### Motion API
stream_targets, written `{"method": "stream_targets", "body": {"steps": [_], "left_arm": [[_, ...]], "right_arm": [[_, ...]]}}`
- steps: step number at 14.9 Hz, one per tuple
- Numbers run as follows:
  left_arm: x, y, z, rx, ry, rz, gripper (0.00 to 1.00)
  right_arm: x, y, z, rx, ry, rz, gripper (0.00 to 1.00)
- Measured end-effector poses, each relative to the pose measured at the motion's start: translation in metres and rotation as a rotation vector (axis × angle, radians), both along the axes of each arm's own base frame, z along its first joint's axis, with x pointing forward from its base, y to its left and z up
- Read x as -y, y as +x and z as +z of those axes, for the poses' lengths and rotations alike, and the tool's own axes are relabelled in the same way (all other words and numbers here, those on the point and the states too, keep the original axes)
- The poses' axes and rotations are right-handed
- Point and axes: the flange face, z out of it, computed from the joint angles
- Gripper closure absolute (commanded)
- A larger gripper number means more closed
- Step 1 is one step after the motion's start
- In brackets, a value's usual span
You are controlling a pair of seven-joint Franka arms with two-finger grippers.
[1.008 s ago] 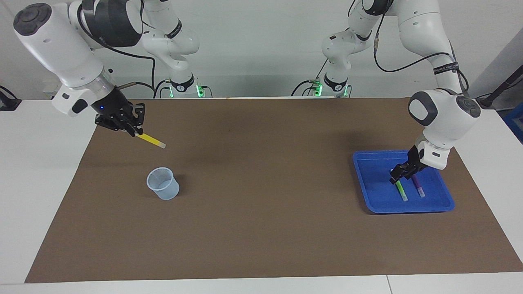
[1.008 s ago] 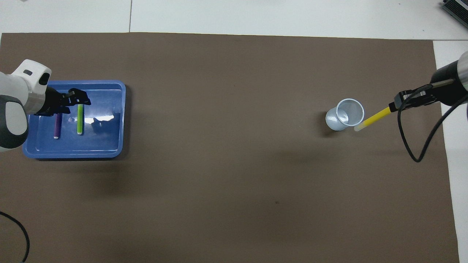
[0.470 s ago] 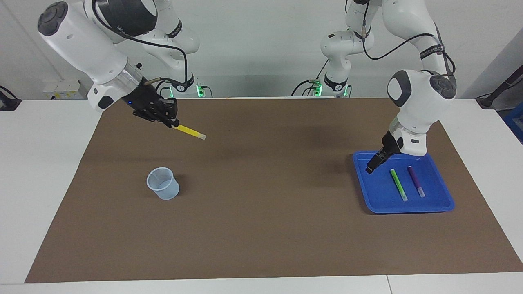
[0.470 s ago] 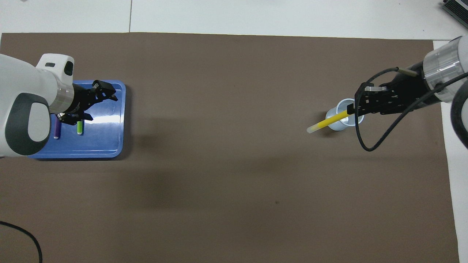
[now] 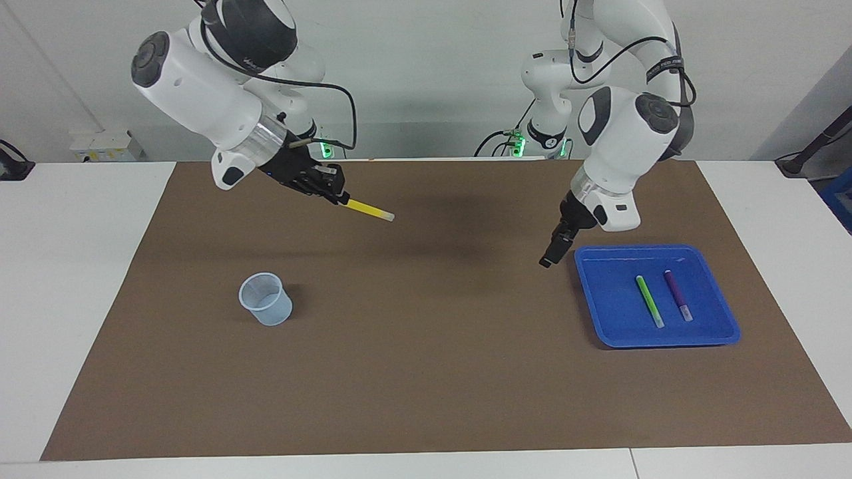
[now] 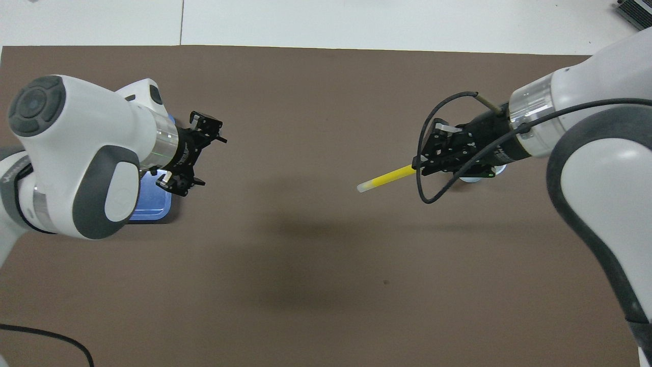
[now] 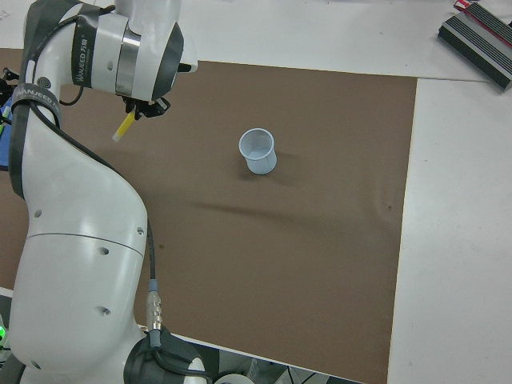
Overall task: Right arm passes pens to left for tray arrangement
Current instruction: 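Bring the yellow pen toward the left gripper while the left gripper approaches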
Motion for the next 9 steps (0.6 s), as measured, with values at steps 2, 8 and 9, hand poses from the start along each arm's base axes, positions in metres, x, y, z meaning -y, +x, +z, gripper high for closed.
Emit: {"method": "stream_targets", "body": {"steps": [2,8,9], "left_arm": [[0.036,-0.013,0.006,-0.029,-0.018,0.087,0.00],[0.099,-0.038,0.029,-0.127,-0.083,0.393,0.00],[0.108,-0.043,0.031,-0.144,-0.089,0.447,0.00]], "right_arm": [[-0.028,-0.006,-0.002,-0.013,0.005,-0.034,0.94],[-0.095,-0.024,-0.012,-0.021,0.014,-0.101,0.94],[-0.096,-0.024,-0.014,-0.024,0.013,-0.100,0.94]]}}
